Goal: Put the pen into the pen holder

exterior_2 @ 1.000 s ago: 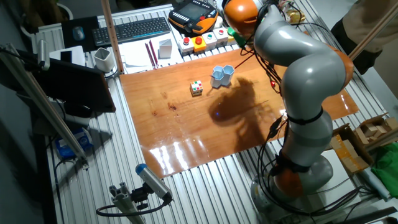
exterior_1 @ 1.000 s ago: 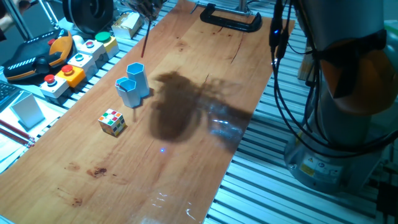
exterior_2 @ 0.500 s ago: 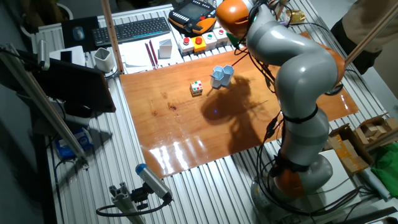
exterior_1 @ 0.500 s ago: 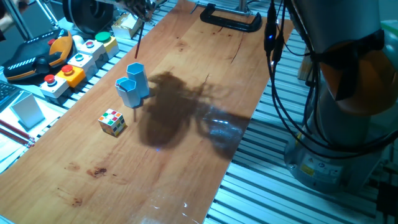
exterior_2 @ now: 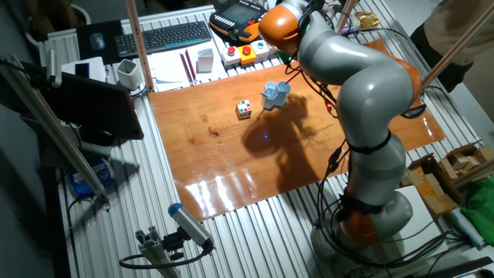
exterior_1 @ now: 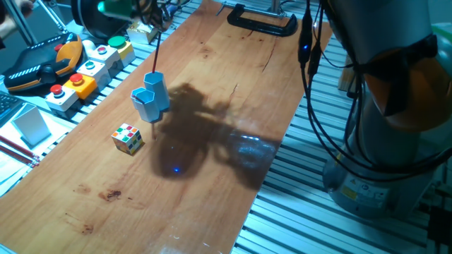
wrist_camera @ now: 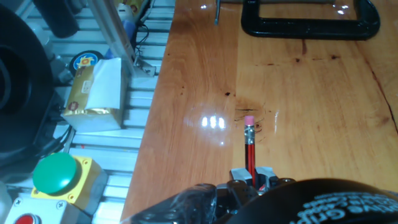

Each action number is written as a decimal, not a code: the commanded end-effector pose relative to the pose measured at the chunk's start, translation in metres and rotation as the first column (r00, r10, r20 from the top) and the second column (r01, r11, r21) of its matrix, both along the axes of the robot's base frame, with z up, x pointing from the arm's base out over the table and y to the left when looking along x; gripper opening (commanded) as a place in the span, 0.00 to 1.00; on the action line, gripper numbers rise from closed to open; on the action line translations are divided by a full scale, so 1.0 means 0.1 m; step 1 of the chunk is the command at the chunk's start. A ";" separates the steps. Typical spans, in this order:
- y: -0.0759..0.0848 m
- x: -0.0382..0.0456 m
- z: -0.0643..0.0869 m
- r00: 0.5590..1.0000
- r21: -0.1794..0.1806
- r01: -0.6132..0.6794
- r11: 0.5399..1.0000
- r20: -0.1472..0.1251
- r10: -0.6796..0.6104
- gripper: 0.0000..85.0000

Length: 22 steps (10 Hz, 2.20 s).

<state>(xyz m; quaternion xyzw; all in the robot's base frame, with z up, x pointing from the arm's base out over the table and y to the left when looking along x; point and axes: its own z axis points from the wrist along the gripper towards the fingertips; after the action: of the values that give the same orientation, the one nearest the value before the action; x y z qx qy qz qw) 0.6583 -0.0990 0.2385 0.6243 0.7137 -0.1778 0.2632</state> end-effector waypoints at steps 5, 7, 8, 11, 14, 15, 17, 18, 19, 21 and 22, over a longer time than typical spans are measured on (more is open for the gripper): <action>0.10 -0.007 -0.12 1.000 -0.037 -0.018 0.999 0.011 0.019 0.01; 0.14 -0.018 -0.17 1.000 -0.052 -0.021 0.998 0.013 0.022 0.01; 0.16 -0.021 -0.20 1.000 -0.046 -0.020 0.999 0.014 0.021 0.01; 0.20 -0.029 -0.27 1.000 -0.038 -0.011 0.999 0.015 0.012 0.01; 0.24 -0.036 -0.34 1.000 -0.047 0.001 0.999 0.021 -0.001 0.01; 0.24 -0.039 -0.35 1.000 -0.050 0.004 0.999 0.021 -0.003 0.01; 0.25 -0.037 -0.36 1.000 -0.047 0.003 0.999 0.022 -0.002 0.01; 0.26 -0.038 -0.37 1.000 -0.050 0.003 0.999 0.022 -0.002 0.01; 0.28 -0.045 -0.40 1.000 -0.056 0.003 0.998 0.022 -0.002 0.01; 0.30 -0.047 -0.43 1.000 -0.055 0.005 0.998 0.024 -0.004 0.01; 0.30 -0.047 -0.44 1.000 -0.056 0.003 0.998 0.022 -0.002 0.01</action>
<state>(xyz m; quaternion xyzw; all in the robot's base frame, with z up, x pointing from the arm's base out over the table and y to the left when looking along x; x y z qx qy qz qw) 0.6536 -0.0688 0.1944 0.6190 0.7054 -0.1909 0.2878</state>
